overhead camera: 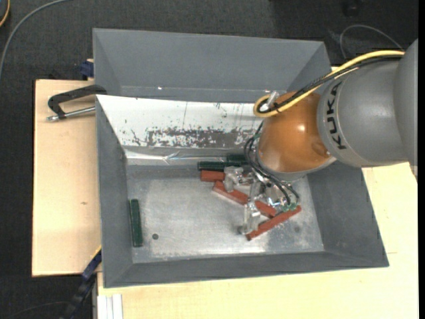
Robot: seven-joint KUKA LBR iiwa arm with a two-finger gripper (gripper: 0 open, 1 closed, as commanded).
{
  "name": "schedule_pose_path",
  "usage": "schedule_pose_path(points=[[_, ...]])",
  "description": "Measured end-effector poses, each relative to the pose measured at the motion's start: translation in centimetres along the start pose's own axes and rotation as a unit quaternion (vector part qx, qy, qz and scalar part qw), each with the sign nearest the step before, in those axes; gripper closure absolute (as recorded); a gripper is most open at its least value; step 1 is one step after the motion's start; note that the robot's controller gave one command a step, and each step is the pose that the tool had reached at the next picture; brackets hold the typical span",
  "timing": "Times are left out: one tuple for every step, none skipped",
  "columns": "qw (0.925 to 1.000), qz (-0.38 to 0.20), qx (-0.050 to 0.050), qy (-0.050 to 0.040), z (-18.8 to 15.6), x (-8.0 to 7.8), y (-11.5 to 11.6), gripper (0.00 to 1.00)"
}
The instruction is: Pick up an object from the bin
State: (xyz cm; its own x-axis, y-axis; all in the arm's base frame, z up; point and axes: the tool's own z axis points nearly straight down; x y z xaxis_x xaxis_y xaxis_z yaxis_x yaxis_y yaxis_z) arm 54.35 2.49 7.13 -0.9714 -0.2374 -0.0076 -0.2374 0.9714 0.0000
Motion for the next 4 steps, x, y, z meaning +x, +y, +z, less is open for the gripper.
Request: schedule_pose_path(points=[[0.9981,0.062,0.002,0.0004,0.0,2.1,-11.1,0.0],[0.9997,0.026,0.0,0.0019,-0.1,3.3,-6.8,0.0],[0.9996,0.027,0.0,0.0023,0.0,3.3,-6.9,1.0],[0.9997,0.026,0.001,0.0,-16.5,2.8,-9.1,1.0]])
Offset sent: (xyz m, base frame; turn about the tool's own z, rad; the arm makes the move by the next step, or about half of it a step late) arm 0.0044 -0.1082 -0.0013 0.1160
